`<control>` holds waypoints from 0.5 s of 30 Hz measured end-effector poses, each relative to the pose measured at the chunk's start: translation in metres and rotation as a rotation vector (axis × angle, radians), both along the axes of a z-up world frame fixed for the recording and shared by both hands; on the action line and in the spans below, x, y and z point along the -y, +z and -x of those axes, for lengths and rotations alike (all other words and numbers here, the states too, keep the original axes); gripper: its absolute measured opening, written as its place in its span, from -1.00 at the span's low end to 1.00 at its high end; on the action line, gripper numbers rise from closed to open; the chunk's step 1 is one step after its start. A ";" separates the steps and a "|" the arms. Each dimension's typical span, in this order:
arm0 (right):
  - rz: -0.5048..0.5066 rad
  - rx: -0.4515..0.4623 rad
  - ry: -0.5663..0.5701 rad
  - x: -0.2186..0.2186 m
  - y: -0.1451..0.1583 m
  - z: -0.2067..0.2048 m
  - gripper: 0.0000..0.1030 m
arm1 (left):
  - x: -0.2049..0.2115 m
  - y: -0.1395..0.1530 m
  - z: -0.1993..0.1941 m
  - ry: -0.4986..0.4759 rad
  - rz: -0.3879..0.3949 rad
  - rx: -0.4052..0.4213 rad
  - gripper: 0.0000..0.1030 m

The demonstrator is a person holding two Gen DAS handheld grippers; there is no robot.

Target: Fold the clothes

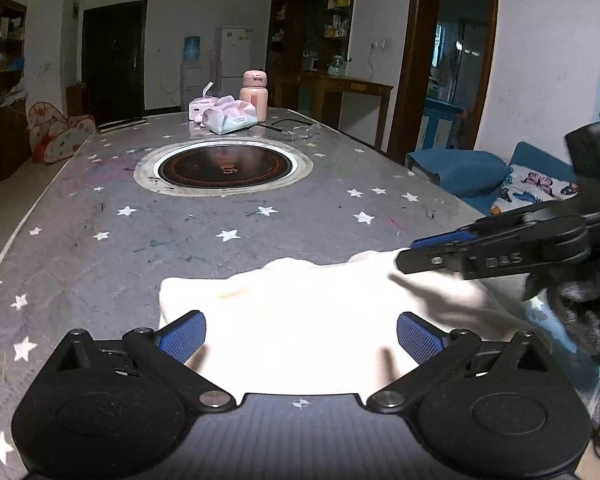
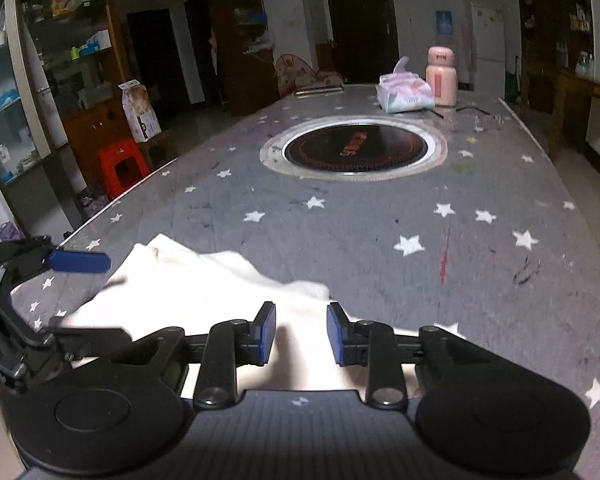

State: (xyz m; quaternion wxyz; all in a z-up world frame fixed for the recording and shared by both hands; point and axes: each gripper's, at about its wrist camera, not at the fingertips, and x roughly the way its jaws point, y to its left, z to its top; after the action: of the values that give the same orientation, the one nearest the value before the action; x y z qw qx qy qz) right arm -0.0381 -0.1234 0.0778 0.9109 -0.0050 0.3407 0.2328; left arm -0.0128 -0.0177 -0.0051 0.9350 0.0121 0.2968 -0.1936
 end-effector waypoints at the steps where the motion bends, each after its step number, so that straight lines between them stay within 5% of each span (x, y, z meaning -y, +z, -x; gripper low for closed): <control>1: 0.008 -0.007 -0.012 0.000 -0.005 -0.005 -0.51 | 0.000 0.000 0.001 0.000 0.002 0.000 1.00; 8: 0.015 -0.003 -0.071 0.006 -0.009 -0.013 -0.60 | 0.000 -0.003 0.008 -0.011 -0.014 -0.007 1.00; 15: 0.067 0.012 -0.003 -0.011 -0.011 -0.013 -0.57 | 0.001 -0.006 0.008 0.001 -0.018 -0.033 1.00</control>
State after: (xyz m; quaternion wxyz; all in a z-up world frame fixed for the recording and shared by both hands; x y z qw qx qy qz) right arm -0.0250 -0.1123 0.0669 0.9126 -0.0365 0.3429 0.2197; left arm -0.0203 -0.0189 -0.0113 0.9298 0.0171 0.3141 -0.1908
